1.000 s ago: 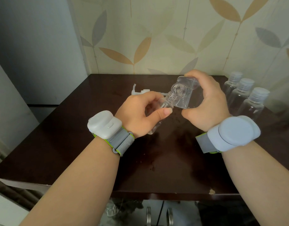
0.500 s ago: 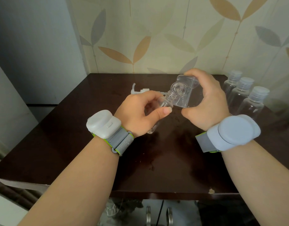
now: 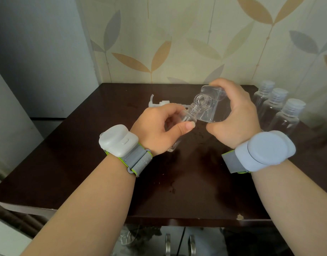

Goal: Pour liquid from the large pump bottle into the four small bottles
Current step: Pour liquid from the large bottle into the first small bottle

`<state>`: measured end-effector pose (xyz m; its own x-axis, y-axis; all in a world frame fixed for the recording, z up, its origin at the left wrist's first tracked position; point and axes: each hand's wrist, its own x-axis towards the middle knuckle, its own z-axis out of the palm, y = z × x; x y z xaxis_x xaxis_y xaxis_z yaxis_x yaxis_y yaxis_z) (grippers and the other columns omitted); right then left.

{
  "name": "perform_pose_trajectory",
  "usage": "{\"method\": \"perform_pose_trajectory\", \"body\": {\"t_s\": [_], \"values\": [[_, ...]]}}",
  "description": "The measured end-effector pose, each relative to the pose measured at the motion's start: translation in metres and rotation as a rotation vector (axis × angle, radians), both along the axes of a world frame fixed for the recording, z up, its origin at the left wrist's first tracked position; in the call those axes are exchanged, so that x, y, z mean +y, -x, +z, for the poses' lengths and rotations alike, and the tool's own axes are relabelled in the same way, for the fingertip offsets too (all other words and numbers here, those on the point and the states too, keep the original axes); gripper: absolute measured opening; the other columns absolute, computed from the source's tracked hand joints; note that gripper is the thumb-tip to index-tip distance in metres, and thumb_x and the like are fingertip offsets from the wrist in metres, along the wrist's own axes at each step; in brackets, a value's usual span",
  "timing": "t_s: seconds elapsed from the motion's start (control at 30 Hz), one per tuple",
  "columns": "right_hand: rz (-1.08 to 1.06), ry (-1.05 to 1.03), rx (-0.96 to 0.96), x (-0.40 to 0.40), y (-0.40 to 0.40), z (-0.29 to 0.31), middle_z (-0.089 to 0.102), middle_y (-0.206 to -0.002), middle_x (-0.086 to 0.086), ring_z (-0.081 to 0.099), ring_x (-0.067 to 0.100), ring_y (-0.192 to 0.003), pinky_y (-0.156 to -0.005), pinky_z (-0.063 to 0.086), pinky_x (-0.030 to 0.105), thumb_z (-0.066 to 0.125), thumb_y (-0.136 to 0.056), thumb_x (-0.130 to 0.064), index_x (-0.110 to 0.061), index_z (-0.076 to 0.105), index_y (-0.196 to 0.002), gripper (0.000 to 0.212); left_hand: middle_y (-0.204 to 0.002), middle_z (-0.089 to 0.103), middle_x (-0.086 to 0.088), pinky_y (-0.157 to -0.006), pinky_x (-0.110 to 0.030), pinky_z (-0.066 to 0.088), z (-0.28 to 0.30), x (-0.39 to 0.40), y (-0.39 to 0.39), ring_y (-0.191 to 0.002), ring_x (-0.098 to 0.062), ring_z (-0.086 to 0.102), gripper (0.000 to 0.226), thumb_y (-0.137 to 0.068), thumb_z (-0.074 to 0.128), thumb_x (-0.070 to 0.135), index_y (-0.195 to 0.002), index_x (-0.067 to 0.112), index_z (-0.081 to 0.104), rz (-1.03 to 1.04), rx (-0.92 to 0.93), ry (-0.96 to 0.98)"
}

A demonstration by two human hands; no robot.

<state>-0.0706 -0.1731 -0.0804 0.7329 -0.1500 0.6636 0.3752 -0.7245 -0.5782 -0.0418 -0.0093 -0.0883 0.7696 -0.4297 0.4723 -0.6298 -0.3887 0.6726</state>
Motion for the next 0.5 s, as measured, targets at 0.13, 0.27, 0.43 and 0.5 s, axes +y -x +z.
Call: {"method": "perform_pose_trajectory", "body": {"t_s": [0.13, 0.27, 0.43, 0.5], "values": [[-0.007, 0.003, 0.001, -0.0008, -0.0002, 0.0002, 0.047, -0.095, -0.004, 0.030, -0.004, -0.085, -0.092, 0.035, 0.046, 0.064, -0.055, 0.010, -0.011, 0.055, -0.111, 0.060, -0.068, 0.059, 0.008, -0.056, -0.008, 0.036, -0.0005, -0.0003, -0.0003, -0.054, 0.003, 0.046, 0.032, -0.073, 0.056, 0.041, -0.092, 0.017, 0.064, 0.006, -0.013, -0.002], [-0.005, 0.008, 0.000, -0.0001, 0.0000, -0.0001, 0.047, -0.094, -0.003, 0.031, -0.003, -0.084, -0.091, 0.035, 0.046, 0.064, -0.055, 0.010, -0.011, 0.056, -0.109, 0.058, -0.070, 0.061, 0.004, -0.056, -0.009, 0.037, -0.0004, -0.0005, 0.0001, -0.055, 0.002, 0.047, 0.034, -0.073, 0.056, 0.041, -0.094, 0.016, 0.065, 0.007, -0.017, -0.004], [-0.010, 0.008, 0.002, -0.0008, 0.0005, 0.0004, 0.047, -0.096, -0.004, 0.033, 0.002, -0.088, -0.093, 0.035, 0.047, 0.064, -0.056, 0.009, -0.012, 0.056, -0.110, 0.059, -0.069, 0.061, 0.004, -0.057, -0.010, 0.037, -0.0001, -0.0005, 0.0004, -0.057, 0.001, 0.048, 0.034, -0.073, 0.056, 0.041, -0.094, 0.015, 0.065, 0.003, -0.006, -0.003], [-0.010, 0.012, 0.000, -0.0009, 0.0004, 0.0003, 0.047, -0.096, -0.004, 0.033, 0.002, -0.088, -0.093, 0.035, 0.047, 0.064, -0.055, 0.010, -0.012, 0.055, -0.110, 0.059, -0.069, 0.061, 0.003, -0.057, -0.011, 0.038, -0.0002, -0.0004, 0.0004, -0.057, 0.000, 0.048, 0.034, -0.073, 0.055, 0.041, -0.094, 0.015, 0.065, 0.004, -0.008, -0.004]]}}
